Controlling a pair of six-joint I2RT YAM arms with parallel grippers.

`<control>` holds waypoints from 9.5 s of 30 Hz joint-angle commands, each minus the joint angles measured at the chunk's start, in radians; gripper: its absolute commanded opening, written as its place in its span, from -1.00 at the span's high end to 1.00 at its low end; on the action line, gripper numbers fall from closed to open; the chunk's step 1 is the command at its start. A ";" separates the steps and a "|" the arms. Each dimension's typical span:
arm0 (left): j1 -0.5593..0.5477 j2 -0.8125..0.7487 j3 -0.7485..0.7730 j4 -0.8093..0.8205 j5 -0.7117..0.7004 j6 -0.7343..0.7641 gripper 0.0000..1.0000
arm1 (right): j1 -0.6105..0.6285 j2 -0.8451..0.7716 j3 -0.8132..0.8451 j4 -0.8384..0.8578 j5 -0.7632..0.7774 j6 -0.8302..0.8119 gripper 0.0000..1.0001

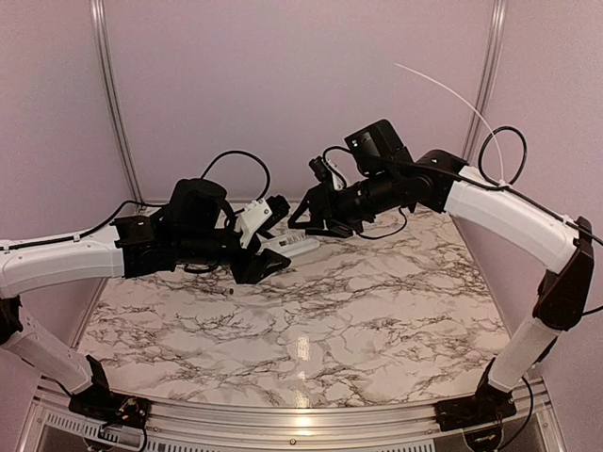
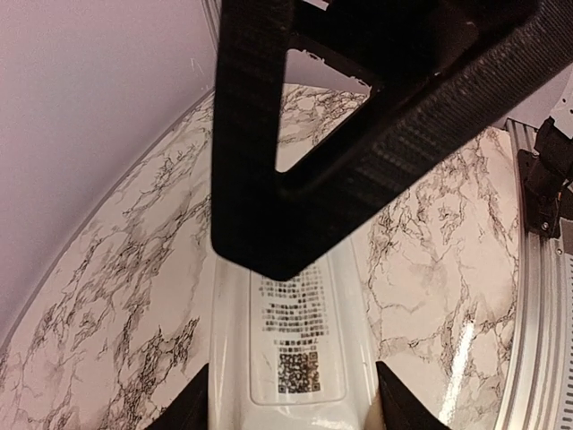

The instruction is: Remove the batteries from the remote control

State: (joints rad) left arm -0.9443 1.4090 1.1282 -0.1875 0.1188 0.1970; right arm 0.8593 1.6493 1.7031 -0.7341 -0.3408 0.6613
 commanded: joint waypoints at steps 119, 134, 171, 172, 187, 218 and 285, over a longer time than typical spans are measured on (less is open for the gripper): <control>-0.044 0.080 0.183 -0.154 -0.172 -0.068 1.00 | 0.015 0.119 0.142 -0.209 0.077 -0.042 0.03; -0.047 0.059 0.165 -0.129 -0.149 -0.071 1.00 | 0.038 0.157 0.188 -0.242 0.177 -0.029 0.03; -0.051 -0.064 0.019 0.022 -0.158 -0.045 1.00 | 0.036 0.040 -0.002 0.116 -0.159 0.105 0.03; -0.051 -0.068 0.016 0.025 -0.159 -0.044 1.00 | 0.037 0.036 -0.009 0.122 -0.160 0.107 0.03; -0.051 -0.121 -0.022 0.070 -0.157 -0.028 1.00 | 0.037 -0.015 -0.101 0.225 -0.192 0.145 0.04; -0.051 -0.164 -0.068 0.117 -0.148 -0.014 1.00 | 0.037 -0.047 -0.148 0.303 -0.275 0.181 0.05; -0.051 -0.154 -0.082 0.142 -0.163 -0.009 1.00 | -0.003 -0.148 -0.375 0.604 -0.422 0.299 0.05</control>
State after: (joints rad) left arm -0.9936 1.2572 1.0252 -0.1558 -0.0250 0.1871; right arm 0.8398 1.5032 1.3430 -0.0879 -0.7334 0.9520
